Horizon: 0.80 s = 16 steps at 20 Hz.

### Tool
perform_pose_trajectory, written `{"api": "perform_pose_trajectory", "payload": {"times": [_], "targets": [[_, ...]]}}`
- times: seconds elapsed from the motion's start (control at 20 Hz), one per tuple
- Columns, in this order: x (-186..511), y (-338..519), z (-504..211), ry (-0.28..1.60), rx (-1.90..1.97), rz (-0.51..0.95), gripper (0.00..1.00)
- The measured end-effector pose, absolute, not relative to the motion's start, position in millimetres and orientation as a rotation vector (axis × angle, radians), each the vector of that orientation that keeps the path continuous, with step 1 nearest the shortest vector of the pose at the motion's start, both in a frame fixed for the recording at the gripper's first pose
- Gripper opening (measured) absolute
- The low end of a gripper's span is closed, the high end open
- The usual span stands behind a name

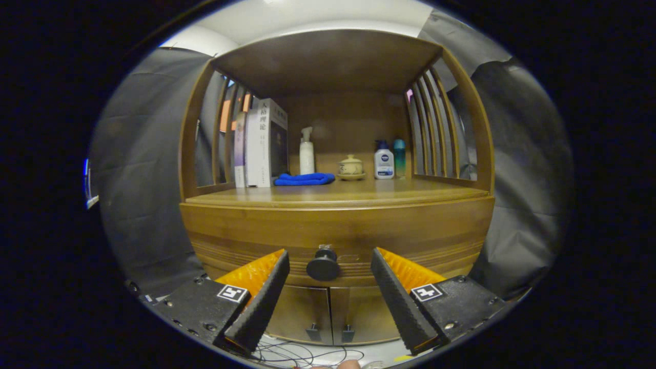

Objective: Pull open the drawer, take out the items inside it, and place them on the countertop above the cabinet.

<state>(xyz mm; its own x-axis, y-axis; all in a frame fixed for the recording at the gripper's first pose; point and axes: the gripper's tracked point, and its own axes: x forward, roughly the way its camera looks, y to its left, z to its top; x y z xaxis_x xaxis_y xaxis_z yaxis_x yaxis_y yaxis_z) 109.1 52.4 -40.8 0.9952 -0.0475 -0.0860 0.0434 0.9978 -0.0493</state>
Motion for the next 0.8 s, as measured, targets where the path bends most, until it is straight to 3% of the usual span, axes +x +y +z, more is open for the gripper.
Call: {"api": "perform_pose_trajectory", "payload": {"times": [0.25,0.8], "targets": [[128,48,-52,0.111,-0.106,-0.072,1.00],[134,60,-65,0.131,-0.158,-0.074,0.52]]}}
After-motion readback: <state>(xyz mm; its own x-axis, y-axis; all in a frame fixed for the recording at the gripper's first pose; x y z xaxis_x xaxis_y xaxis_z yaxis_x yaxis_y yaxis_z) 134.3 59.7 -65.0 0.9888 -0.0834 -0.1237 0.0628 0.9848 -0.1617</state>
